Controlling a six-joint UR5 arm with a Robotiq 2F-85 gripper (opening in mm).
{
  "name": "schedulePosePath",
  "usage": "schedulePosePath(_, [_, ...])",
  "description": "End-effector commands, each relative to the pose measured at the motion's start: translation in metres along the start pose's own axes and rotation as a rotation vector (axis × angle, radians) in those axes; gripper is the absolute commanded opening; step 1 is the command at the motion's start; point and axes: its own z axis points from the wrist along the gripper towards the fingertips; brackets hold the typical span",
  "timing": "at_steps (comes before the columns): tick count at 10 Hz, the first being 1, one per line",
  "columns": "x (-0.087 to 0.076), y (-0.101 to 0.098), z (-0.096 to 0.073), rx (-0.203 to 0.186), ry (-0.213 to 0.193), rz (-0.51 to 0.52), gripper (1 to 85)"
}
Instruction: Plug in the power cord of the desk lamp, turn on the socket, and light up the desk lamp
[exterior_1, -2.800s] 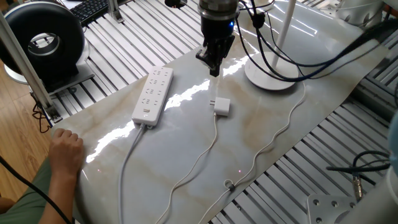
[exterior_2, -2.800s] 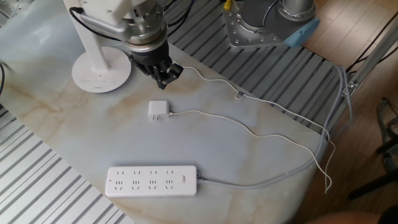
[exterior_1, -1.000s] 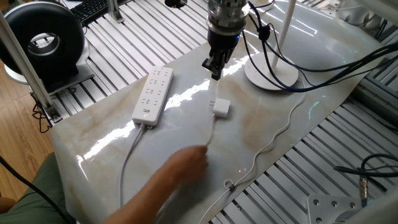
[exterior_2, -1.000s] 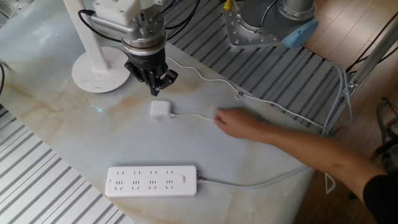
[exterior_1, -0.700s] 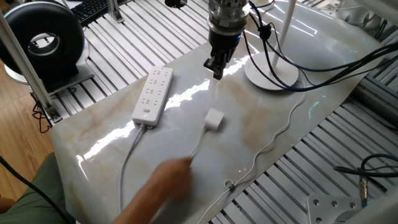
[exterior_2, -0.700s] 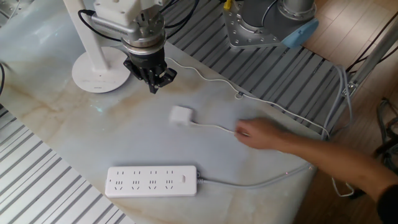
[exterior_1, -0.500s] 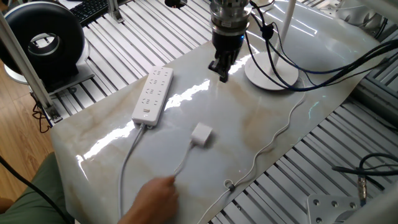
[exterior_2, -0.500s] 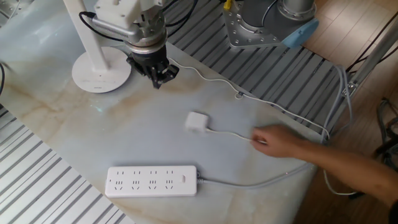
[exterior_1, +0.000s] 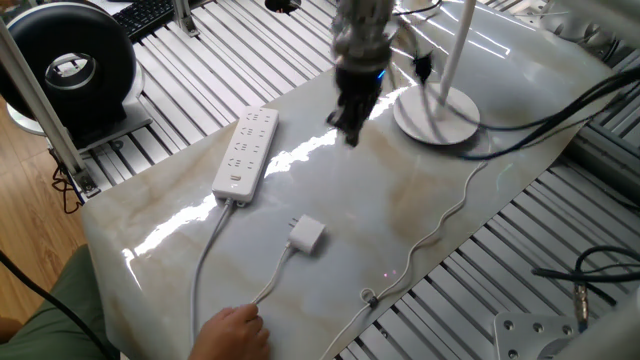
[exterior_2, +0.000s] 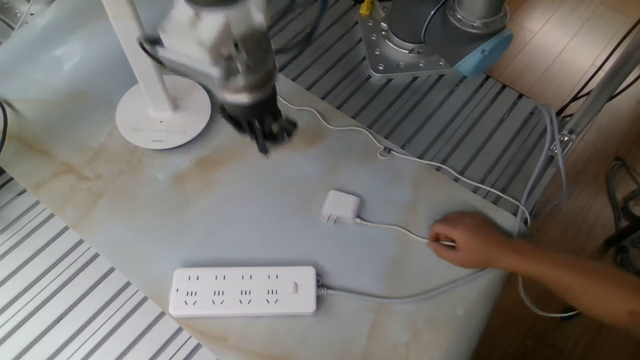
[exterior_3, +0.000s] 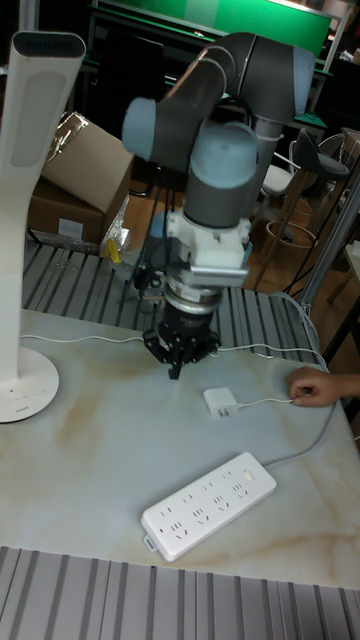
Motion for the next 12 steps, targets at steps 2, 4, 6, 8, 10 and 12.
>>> schedulePosePath(2, [-0.015, 0.087, 0.038, -0.077, 0.006, 0.118, 1.0])
schedulePosePath(4, [-0.017, 0.114, 0.041, -0.107, 0.01, 0.146, 1.0])
schedulePosePath(6, [-0.02, 0.124, 0.063, -0.104, -0.015, 0.161, 1.0])
schedulePosePath(8, [-0.011, 0.122, 0.075, -0.071, -0.007, 0.161, 1.0])
schedulePosePath(10, [-0.011, 0.109, 0.09, -0.009, -0.023, 0.155, 1.0])
schedulePosePath(12, [-0.013, 0.072, 0.094, 0.085, -0.022, 0.099, 1.0])
